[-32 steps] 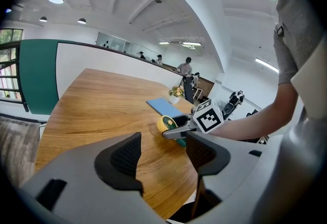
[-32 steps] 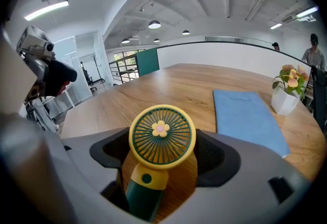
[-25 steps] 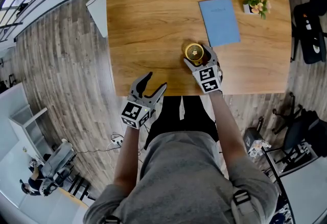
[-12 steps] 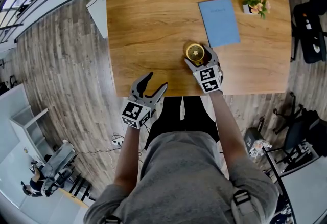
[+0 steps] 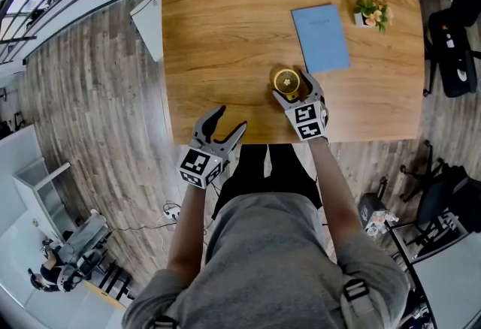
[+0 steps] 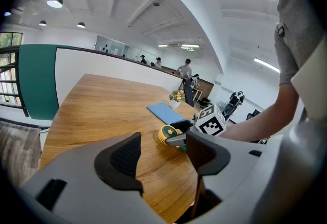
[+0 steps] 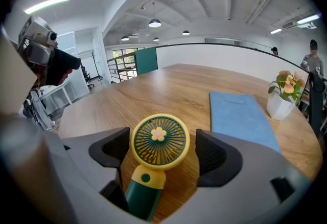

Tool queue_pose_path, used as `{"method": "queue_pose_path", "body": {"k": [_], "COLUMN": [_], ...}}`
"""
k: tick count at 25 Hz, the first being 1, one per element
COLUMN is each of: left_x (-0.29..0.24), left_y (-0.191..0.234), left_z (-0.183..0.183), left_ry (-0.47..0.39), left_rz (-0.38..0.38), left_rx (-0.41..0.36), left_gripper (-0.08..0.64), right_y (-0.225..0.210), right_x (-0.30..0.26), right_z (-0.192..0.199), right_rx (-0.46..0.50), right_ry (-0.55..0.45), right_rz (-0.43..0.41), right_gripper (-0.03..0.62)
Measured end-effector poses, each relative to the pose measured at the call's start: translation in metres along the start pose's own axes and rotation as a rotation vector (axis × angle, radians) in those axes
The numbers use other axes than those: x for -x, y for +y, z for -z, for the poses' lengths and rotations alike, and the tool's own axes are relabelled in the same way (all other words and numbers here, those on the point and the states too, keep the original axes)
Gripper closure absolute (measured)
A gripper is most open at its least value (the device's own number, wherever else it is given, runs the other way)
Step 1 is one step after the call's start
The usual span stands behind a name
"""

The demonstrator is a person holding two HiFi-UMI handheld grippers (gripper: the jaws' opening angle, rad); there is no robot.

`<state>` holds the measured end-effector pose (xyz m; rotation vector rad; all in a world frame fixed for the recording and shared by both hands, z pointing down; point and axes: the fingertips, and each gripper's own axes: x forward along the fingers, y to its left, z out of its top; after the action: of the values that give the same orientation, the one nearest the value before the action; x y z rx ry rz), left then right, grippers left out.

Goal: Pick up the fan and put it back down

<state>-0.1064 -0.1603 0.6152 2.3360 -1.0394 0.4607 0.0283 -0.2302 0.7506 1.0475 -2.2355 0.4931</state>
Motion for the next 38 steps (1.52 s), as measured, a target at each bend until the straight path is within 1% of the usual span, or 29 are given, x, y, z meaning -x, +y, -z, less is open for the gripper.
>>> {"method": "queue_pose_path", "body": {"k": [8, 13, 14, 18, 20, 22, 25, 28, 31, 36, 38], "left_x": [0.009, 0.015, 0.017, 0.026, 0.030, 0.034, 0.040, 0.045, 0.047, 0.047, 0.048], "left_y": [-0.010, -0.025, -0.028, -0.036, -0.040, -0.043, -0.046, -0.047, -0.048, -0.042, -0.041], "left_z": [-0.043, -0.076, -0.082, -0.099, -0.103, -0.106, -0.111, -0.118, -0.126, -0.132, -0.133], "left_ry": [-0.073, -0.125, -0.136, -0.164, -0.171, -0.177, -0.190, -0.213, -0.231, -0.216, -0.214], "left_rz": [0.016, 0.055, 0.059, 0.066, 0.068, 0.070, 0.083, 0.102, 0.106, 0.073, 0.068], "left_rx": [-0.060, -0.092, -0.096, -0.117, -0.124, -0.128, -0.128, -0.123, -0.137, -0.187, -0.200], "left_gripper": [0.278, 0.278, 0.278, 0.282, 0.290, 0.305, 0.345, 0.397, 0.454, 0.520, 0.532], "right_y": [0.003, 0.004, 0.005, 0.007, 0.007, 0.004, 0.001, 0.002, 0.004, 0.006, 0.007], "right_x": [0.030, 0.055, 0.061, 0.085, 0.097, 0.109, 0.124, 0.137, 0.151, 0.166, 0.170], "right_z": [-0.033, -0.045, -0.049, -0.062, -0.071, -0.078, -0.084, -0.090, -0.099, -0.117, -0.122], "right_rx": [0.010, 0.022, 0.028, 0.066, 0.069, 0.071, 0.081, 0.091, 0.108, 0.155, 0.170], "right_ry": [-0.056, -0.077, -0.075, -0.095, -0.122, -0.146, -0.171, -0.197, -0.219, -0.253, -0.260], "right_rz": [-0.013, -0.035, -0.038, -0.035, -0.028, -0.012, 0.018, 0.019, 0.011, 0.024, 0.032], "right_gripper": [0.181, 0.243, 0.262, 0.403, 0.448, 0.515, 0.584, 0.584, 0.584, 0.586, 0.586]}}
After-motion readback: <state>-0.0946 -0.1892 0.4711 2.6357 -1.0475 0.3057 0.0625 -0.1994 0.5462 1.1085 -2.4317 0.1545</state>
